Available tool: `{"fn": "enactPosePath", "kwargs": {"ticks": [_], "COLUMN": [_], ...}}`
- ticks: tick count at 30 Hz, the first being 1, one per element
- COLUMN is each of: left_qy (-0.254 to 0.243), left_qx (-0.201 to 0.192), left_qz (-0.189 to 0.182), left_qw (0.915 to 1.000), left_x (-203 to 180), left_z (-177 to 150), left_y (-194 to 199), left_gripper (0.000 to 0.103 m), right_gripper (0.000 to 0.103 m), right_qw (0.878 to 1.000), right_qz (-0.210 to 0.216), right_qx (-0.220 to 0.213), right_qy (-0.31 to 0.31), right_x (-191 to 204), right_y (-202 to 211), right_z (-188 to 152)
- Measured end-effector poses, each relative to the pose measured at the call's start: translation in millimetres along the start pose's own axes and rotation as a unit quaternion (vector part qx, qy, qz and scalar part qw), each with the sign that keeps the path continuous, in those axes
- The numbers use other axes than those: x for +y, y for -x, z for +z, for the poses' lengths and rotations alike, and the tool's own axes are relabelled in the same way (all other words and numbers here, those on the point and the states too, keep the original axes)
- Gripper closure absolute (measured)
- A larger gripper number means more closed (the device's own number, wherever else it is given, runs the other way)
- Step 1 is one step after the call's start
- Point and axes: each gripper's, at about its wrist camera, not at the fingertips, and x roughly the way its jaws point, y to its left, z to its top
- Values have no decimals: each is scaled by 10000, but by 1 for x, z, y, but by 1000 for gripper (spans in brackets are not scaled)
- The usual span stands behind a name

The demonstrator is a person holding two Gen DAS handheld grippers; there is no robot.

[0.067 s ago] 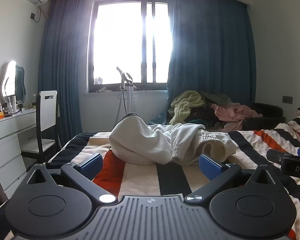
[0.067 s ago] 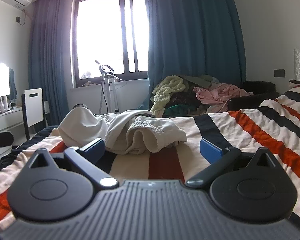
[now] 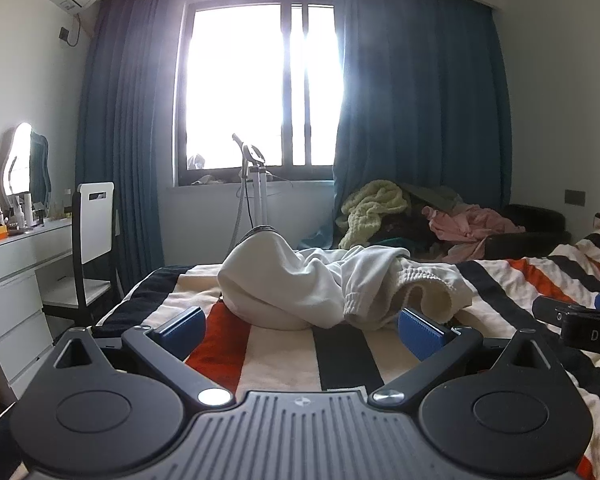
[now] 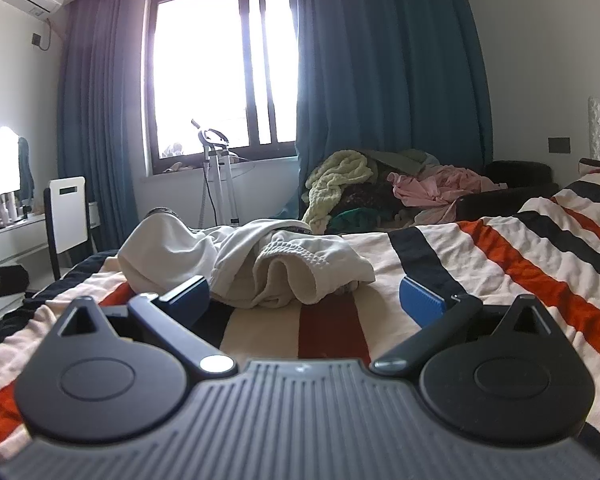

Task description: Fold clothes

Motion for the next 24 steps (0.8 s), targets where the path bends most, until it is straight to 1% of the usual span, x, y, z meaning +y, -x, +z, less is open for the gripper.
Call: {"fn": "enactPosePath", "kwargs": {"ticks": [5,6,7,11,18,24], "left_qy": [-123,-174,-148,-191,-92,-13], "left_qx": [-78,49,93,60,80,156], "left_qz": [42,58,33,9,-155,-195], "left_qw": [9999,9998,9998,9998,9998,9997], "left_x": [-2,-6,-4,-7,-7,-8], "left_z": [-4,-3,1,-1,-3,-3], "left_y": [7,-1,-4,-2,-3,-3], "left_gripper": [0,0,0,0,0,0], "right_gripper": [0,0,0,0,0,0], "right_qw": [10000,10000,10000,10000,9999,9998], "right_qz": [10,12,14,5,-50,-64], "right_qx": [4,4,5,30,-6,26], "right_qy": [-70,-84,-98,-76,-100,-179], "right_x": [-1,-2,-2,0,0,-1], "right_y": [1,1,1,-1,0,0], "right_z": [0,0,0,0,-1,1]}}
